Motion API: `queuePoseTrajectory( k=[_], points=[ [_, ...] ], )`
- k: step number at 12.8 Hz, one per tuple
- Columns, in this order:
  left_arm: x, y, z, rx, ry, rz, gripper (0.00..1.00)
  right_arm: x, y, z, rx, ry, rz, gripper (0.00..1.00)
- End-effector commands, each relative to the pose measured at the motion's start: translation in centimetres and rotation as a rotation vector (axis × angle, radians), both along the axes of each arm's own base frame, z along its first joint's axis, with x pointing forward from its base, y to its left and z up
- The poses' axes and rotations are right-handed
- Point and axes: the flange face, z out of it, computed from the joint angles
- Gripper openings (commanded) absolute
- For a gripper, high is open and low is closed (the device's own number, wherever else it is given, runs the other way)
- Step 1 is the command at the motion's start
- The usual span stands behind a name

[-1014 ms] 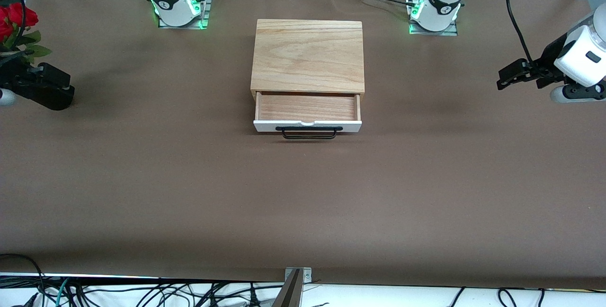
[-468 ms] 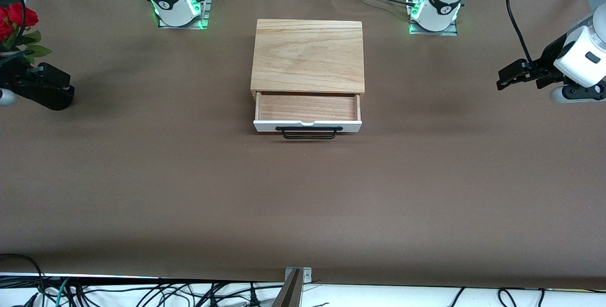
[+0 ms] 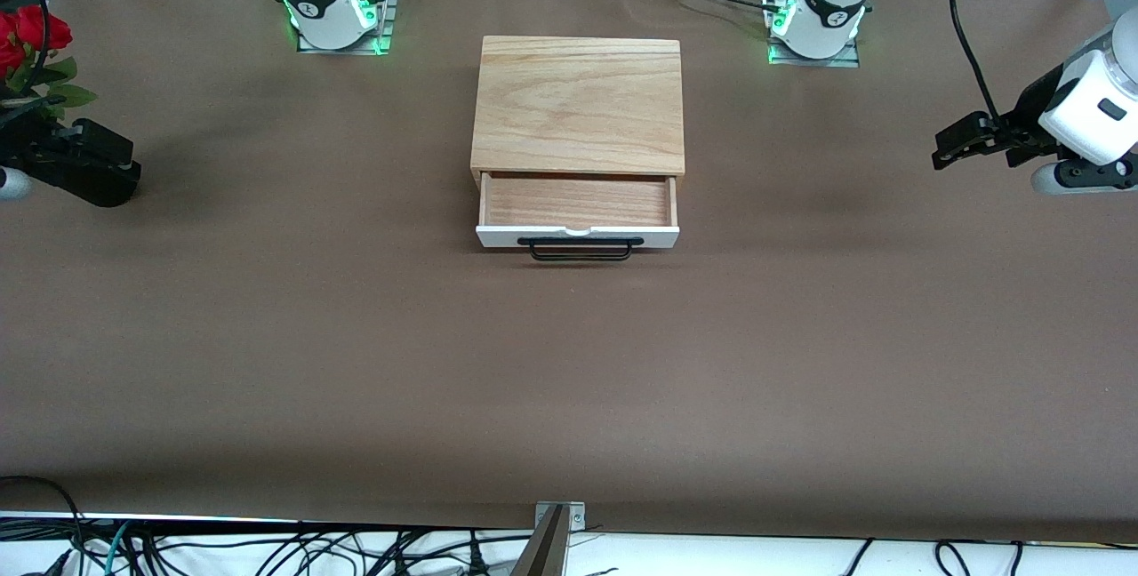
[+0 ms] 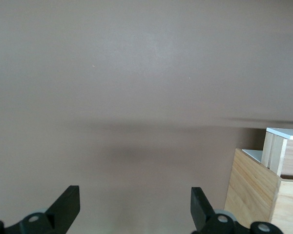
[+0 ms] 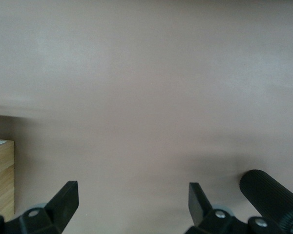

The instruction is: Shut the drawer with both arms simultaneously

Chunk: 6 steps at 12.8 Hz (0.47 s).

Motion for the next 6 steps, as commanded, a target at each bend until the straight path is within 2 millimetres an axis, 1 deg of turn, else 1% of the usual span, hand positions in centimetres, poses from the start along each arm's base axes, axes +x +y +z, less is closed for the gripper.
queuePoseTrajectory(
  k=[1, 2, 4, 6],
  points=[
    [0.5, 0.2, 0.4, 0.019, -0.014, -0.022, 1.00, 1.2, 2.0, -1.5, 0.016, 0.025, 0.019, 1.00],
    [0.6, 0.2, 0.5, 0.018, -0.028, -0.022, 1.00, 1.3, 3.5, -1.6, 0.017, 0.024, 0.042, 1.00],
    [1.1, 0.1, 0.1, 0.015, -0.039, -0.021, 1.00, 1.5, 7.3, -2.0, 0.019, 0.020, 0.106, 1.00],
    [2.3, 0.0, -1.1, 0.025, -0.070, -0.017, 1.00, 2.4, 11.3, -4.3, 0.025, 0.031, 0.170, 1.00]
  ],
)
